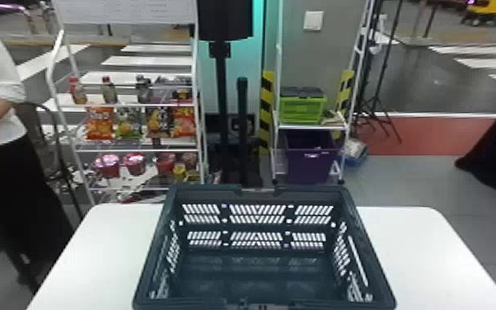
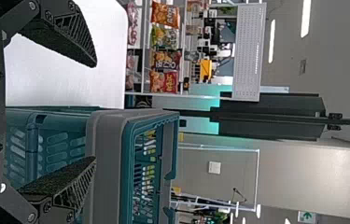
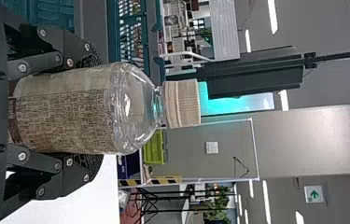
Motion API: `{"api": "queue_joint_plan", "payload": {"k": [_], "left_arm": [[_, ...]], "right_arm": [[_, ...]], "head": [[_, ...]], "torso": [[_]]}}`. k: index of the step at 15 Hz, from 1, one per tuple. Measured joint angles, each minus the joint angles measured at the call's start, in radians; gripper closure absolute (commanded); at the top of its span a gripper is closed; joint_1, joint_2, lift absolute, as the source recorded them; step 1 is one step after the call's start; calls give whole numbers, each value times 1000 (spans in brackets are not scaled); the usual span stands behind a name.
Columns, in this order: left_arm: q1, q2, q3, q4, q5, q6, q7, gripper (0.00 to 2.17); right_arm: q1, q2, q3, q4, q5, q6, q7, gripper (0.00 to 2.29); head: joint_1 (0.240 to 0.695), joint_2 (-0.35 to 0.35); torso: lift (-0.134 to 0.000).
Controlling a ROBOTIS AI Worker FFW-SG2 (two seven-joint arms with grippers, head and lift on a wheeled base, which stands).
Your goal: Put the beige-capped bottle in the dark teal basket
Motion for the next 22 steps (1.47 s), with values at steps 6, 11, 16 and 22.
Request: {"api": "queue_joint_plan", "payload": {"k": [6, 11, 16, 22], "left_arm": [[-6, 0, 0, -4, 2, 14, 2, 184], [-12, 2, 0, -2, 4, 17, 2, 184], [-15, 5, 0, 0, 6, 17, -2, 184], [0, 6, 2, 7, 5, -14, -5, 184]], "right_arm": [[-7, 0, 0, 8, -2, 1, 0, 2243], [-2, 0, 0, -29, -2, 7, -1, 2243], [-31, -3, -10, -227, -2, 200, -1, 2243], [-282, -8, -2, -420, 16, 811, -12, 2243]], "head": [[499, 0], [499, 0], [499, 0], [499, 0]], "torso": [[0], [0], [0], [0]]}}
